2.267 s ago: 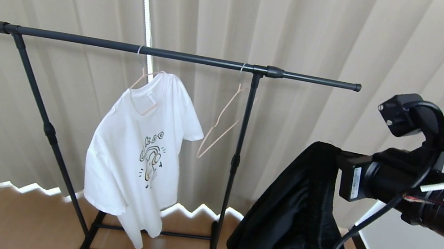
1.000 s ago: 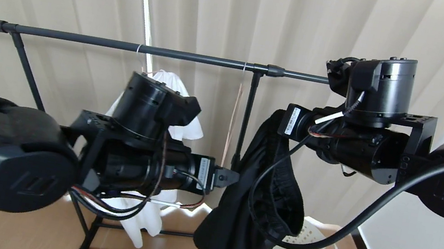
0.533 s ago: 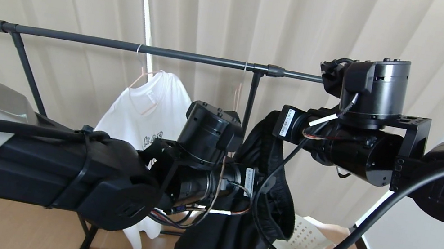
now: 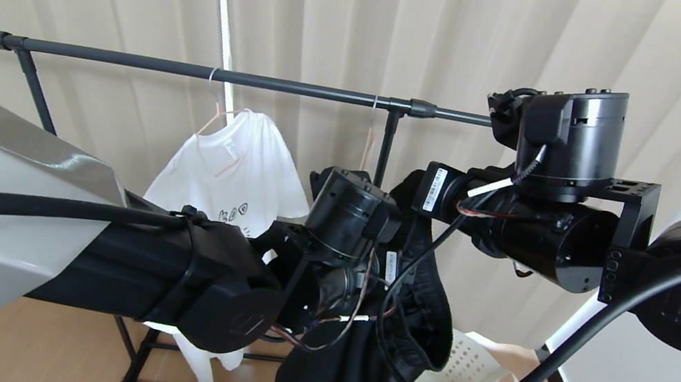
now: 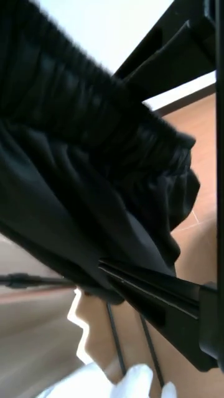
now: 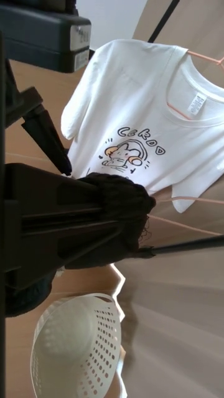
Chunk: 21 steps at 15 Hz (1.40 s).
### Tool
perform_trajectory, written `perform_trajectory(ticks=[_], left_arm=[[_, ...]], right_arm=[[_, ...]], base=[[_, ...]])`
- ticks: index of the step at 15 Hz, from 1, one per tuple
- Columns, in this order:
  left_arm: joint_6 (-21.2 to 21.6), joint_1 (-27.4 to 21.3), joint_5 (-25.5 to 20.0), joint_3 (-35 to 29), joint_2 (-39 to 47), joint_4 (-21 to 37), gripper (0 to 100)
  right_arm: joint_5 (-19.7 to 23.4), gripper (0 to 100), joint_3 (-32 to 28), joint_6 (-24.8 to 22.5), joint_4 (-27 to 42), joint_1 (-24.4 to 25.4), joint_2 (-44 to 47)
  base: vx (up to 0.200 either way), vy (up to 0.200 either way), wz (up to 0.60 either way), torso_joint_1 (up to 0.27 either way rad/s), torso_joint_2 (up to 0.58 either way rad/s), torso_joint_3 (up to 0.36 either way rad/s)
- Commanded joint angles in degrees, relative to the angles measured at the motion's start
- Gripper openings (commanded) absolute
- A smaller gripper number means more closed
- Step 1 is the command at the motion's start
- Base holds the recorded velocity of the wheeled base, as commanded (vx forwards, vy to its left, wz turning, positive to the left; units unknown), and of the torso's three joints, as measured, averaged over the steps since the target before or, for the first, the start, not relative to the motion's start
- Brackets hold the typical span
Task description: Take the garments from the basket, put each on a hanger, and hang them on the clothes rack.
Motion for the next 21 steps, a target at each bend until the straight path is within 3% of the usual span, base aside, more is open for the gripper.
perform_trajectory(ticks=[1,6,10,15,19,20,21], left_arm=[[0.1,0.0,1.0,1.1,0.2,0.1,100],[2.0,-0.7,6.3,4.4,0.2,0.0,100],[3.6,-2.2,10.4,10.6,-0.1,0.0,100],[3.4,-6.0,10.6,19.0,0.0,-0.4,100],[3.2,-7.8,10.5,20.1,-0.1,-0.5,100],[2.5,-7.8,10.5,20.1,-0.5,-0.5,0],[2.3,-7.8,10.5,20.0,-0.9,-0.4,0]], right_arm=[[0.0,0,0.0,-0.1,0.0,0.0,-0.9],[-0.1,0,0.1,-0.3,0.2,-0.3,-2.7],[0.0,0,-0.3,-0.4,0.2,-2.6,-4.3],[0.1,0,-0.4,-0.5,0.2,-3.7,-5.4],[0.0,0,-0.4,-0.5,0.3,-4.4,-5.2],[0.1,0,-0.4,-0.7,0.3,-5.2,-5.2],[0.0,0,-0.4,-1.2,0.3,-5.4,-5.3]], base=[[0.0,0.0,0.0,0.0,0.0,0.0],[0.0,0.0,0.0,0.0,0.0,0.0],[0.0,0.0,0.0,0.0,0.0,0.0],[0.0,0.0,0.0,0.0,0.0,0.0],[0.0,0.0,0.0,0.0,0.0,0.0],[0.0,0.0,0.0,0.0,0.0,0.0],[0.0,0.0,0.0,0.0,0.0,0.0]])
